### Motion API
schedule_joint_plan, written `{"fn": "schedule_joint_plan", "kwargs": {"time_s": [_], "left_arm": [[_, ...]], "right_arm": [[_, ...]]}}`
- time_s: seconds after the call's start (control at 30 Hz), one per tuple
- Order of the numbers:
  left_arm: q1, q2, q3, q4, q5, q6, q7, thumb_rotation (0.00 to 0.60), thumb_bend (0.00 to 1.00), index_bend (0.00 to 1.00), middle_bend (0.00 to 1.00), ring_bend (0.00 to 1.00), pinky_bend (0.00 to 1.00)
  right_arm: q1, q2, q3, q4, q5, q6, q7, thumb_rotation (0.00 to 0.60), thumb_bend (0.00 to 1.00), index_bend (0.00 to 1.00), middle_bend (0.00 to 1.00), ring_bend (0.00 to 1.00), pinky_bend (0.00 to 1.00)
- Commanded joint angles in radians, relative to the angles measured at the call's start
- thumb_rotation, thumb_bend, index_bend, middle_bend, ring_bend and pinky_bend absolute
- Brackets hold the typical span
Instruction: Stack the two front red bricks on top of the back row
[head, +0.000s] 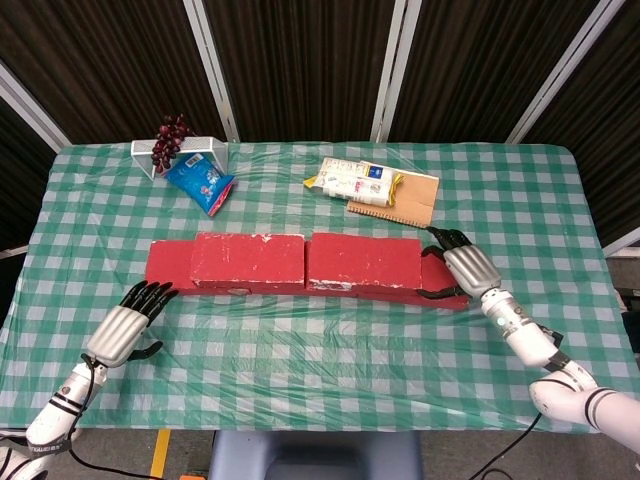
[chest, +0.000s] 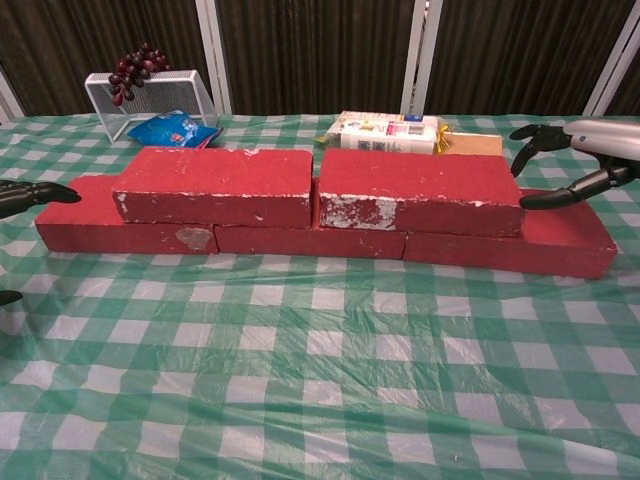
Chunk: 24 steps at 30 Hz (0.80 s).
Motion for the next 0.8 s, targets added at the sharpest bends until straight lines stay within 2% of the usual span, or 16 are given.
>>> {"fn": "schedule_joint_plan", "kwargs": {"time_s": [0.03, 0.33, 0.43, 0.47, 0.57, 0.63, 0.7, 0.8], "left_arm": [[0.000, 0.000, -0.001, 0.002, -0.001, -0.001, -0.002, 0.600, 0.27, 0.00, 0.03, 0.00, 0.06], [0.000, 0.001, -0.001, 0.000, 0.000, 0.001, -0.003, 0.600, 0.27, 0.00, 0.03, 0.00, 0.06], [0.001, 0.002, -0.001, 0.000, 0.000, 0.003, -0.001, 0.600, 0.27, 0.00, 0.03, 0.00, 0.06], [0.002, 0.002, -0.002, -0.001, 0.000, 0.006, 0.001, 0.600, 0.27, 0.00, 0.03, 0.00, 0.06], [0.008, 0.004, -0.008, -0.006, -0.004, 0.018, 0.016, 0.600, 0.27, 0.00, 0.03, 0.00, 0.06], [0.018, 0.004, -0.019, -0.015, -0.015, 0.036, 0.044, 0.600, 0.28, 0.00, 0.03, 0.00, 0.06], [0.033, 0.005, -0.035, -0.030, -0.033, 0.061, 0.084, 0.600, 0.29, 0.00, 0.01, 0.00, 0.06], [0.058, 0.011, -0.063, -0.054, -0.054, 0.116, 0.159, 0.600, 0.29, 0.00, 0.00, 0.00, 0.06]], "right_arm": [[0.005, -0.003, 0.000, -0.002, -0.001, -0.007, -0.002, 0.334, 0.29, 0.39, 0.07, 0.00, 0.15], [0.005, -0.007, 0.000, -0.016, 0.000, -0.003, -0.015, 0.342, 0.29, 0.37, 0.07, 0.00, 0.15], [-0.014, 0.010, 0.000, -0.040, 0.001, 0.025, -0.018, 0.342, 0.29, 0.34, 0.07, 0.00, 0.15], [-0.025, 0.018, 0.001, -0.053, 0.001, 0.045, -0.016, 0.342, 0.29, 0.30, 0.07, 0.00, 0.15], [-0.092, 0.043, 0.001, -0.117, -0.017, 0.177, -0.013, 0.358, 0.28, 0.09, 0.04, 0.00, 0.14], [-0.159, 0.062, -0.021, -0.172, -0.048, 0.295, -0.054, 0.402, 0.25, 0.01, 0.01, 0.00, 0.10], [-0.239, 0.071, -0.053, -0.225, -0.083, 0.426, -0.138, 0.444, 0.22, 0.00, 0.00, 0.00, 0.04], [-0.358, 0.076, -0.091, -0.287, -0.106, 0.592, -0.289, 0.457, 0.20, 0.00, 0.00, 0.00, 0.00]]}}
